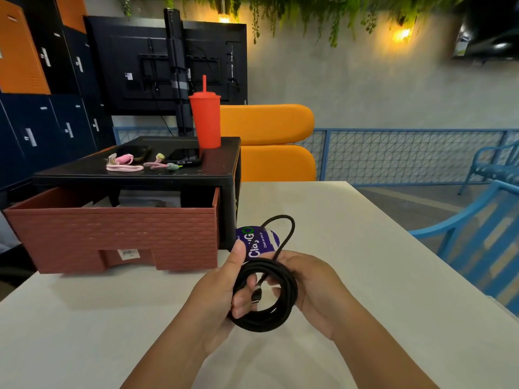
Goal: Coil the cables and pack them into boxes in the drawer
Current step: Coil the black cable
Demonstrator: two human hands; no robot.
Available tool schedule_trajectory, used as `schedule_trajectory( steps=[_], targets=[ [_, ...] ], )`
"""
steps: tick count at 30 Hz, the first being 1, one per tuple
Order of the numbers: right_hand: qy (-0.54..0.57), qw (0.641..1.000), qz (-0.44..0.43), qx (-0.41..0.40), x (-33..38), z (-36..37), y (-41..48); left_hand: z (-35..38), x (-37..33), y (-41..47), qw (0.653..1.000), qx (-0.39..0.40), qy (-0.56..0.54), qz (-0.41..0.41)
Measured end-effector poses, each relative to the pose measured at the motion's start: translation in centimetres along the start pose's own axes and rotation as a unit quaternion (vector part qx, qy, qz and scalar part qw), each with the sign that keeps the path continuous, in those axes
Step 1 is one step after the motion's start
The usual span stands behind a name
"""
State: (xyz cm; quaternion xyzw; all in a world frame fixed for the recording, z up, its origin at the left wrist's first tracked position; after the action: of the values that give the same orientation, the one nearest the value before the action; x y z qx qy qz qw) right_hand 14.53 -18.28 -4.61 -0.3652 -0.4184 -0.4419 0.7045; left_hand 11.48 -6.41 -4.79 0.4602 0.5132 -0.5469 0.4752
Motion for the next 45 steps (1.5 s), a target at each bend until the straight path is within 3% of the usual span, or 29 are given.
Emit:
schedule_trajectory(
  steps=[3,6,17,22,26,30,38,42,45],
  targets=[
    [0.017,0.997,-0.023,0.069,-0.1,0.4,0.1,0.0,-0.3,-0.1,0.999,-0.022,0.039,0.025],
    [-0.063,0.991,-0.047,0.111,-0.3,1.2,-0.1,0.1,-0.4,-0.1,0.996,-0.032,0.074,0.045],
    [-0.259,0.961,-0.094,-0.009,-0.1,0.9,-0.3,-1.0,-0.8,0.1,0.994,-0.080,0.025,0.072],
    [-0.305,0.950,-0.067,0.030,0.6,1.4,-1.3,-1.4,-0.9,0.1,0.990,-0.114,0.028,0.078],
    [-0.316,0.946,0.008,0.067,0.6,0.9,-1.8,-2.5,-1.5,0.0,0.983,-0.151,0.018,0.107],
    [-0.236,0.951,0.064,0.190,1.4,1.4,-3.0,-4.3,-2.1,0.0,0.976,-0.180,-0.014,0.119],
    [-0.132,0.936,-0.019,0.325,3.5,2.0,-4.3,-4.6,-2.2,-0.1,0.969,-0.211,0.009,0.129],
    [-0.132,0.960,-0.112,0.218,5.5,0.8,-4.2,-4.5,-2.6,-0.4,0.965,-0.215,0.018,0.148],
    [-0.271,0.943,-0.182,0.062,7.0,-1.0,-3.9,-4.4,-2.8,-0.3,0.971,-0.187,-0.037,0.142]
  ],
)
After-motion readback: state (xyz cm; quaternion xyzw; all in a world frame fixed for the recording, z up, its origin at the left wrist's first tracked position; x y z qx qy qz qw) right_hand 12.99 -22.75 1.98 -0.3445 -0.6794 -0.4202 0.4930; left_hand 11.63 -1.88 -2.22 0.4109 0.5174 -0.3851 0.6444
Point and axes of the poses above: each hand's wrist, its own y-axis towards the middle knuckle, its own z-axis out of the palm, x = y × z, the point moved 6 cm from there along y, towards the middle knuckle, and after that the axes turned 9 degrees about y, right-handed, at the moved point
